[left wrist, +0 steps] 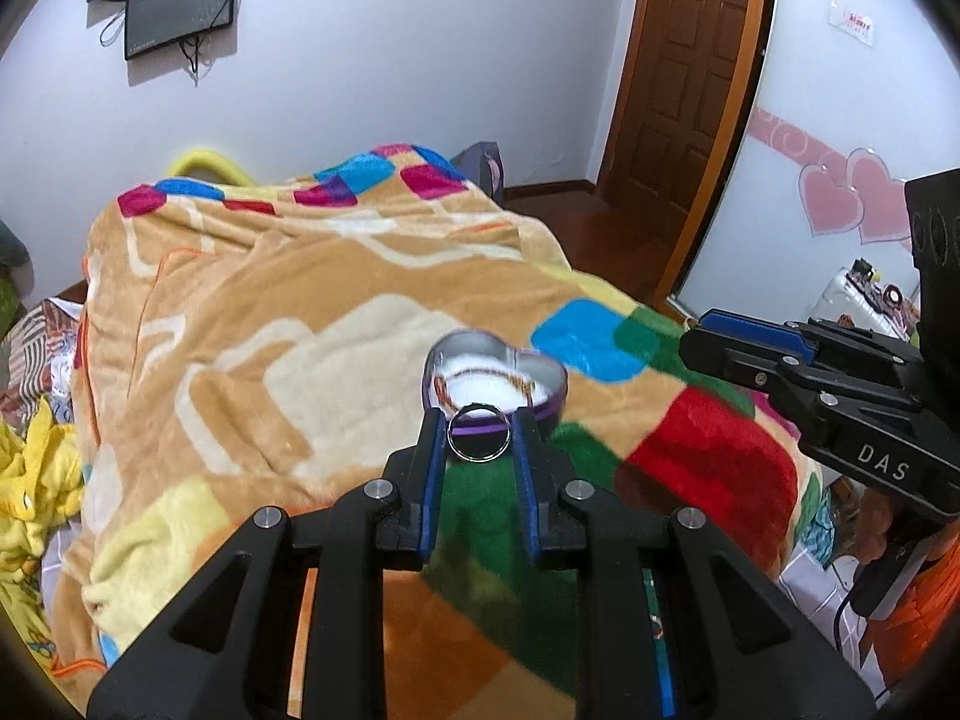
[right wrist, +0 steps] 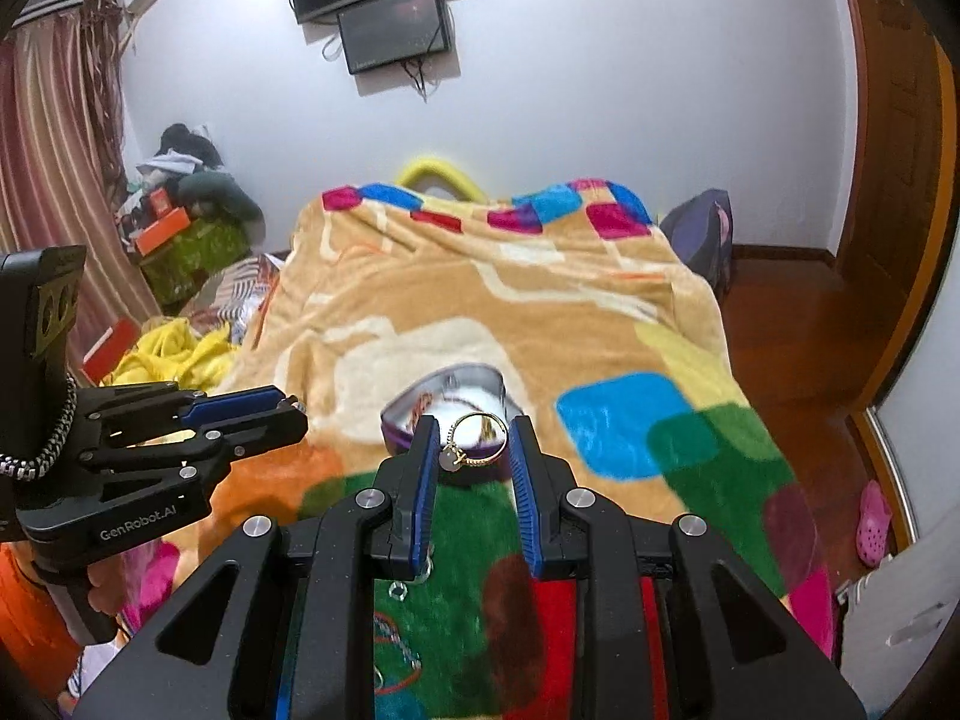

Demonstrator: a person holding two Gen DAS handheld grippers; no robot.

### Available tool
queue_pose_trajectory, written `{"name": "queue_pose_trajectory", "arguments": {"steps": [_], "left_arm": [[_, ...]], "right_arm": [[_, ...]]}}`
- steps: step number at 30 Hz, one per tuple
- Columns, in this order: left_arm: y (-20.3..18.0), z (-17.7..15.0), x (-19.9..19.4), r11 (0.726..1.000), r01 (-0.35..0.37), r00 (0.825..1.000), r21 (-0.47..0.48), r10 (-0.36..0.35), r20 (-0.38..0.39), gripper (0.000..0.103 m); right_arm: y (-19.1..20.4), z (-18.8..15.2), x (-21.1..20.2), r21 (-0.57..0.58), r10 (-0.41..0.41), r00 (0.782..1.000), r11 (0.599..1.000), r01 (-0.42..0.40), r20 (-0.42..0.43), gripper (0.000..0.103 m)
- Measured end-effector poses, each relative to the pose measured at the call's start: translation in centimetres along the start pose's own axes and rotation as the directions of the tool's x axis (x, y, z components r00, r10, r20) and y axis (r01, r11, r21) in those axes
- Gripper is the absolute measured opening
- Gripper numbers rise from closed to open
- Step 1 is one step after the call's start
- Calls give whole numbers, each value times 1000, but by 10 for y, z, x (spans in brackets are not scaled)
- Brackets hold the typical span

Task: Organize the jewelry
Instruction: 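Drop the silver ring into the tin with the left tool while the right tool carries the gold ring over, then lower the gold ring into the tin and open the right tool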

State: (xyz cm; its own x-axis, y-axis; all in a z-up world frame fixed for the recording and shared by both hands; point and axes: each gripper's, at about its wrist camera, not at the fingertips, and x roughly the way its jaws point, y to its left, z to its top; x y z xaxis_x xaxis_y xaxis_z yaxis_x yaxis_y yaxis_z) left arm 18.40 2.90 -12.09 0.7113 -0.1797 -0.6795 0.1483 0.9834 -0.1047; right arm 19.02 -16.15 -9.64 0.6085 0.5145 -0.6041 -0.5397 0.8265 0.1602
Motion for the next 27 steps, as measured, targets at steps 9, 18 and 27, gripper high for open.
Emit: {"name": "queue_pose_trajectory", "arguments": {"steps": [9, 18, 27], "left_arm": [[6, 9, 20, 1000, 17, 1000, -12, -17, -9, 21], [11, 12, 52, 999, 34, 998, -14, -35, -51, 21], [19, 16, 76, 998, 55, 995, -28, -58, -86, 21]], "right_arm": [[2, 3, 20, 6, 28, 1000, 1000, -28, -11, 21], [-3, 4, 49, 16, 47, 997, 999, -47, -58, 21], [-13, 6, 72, 27, 57, 994, 998, -54, -95, 21]]}}
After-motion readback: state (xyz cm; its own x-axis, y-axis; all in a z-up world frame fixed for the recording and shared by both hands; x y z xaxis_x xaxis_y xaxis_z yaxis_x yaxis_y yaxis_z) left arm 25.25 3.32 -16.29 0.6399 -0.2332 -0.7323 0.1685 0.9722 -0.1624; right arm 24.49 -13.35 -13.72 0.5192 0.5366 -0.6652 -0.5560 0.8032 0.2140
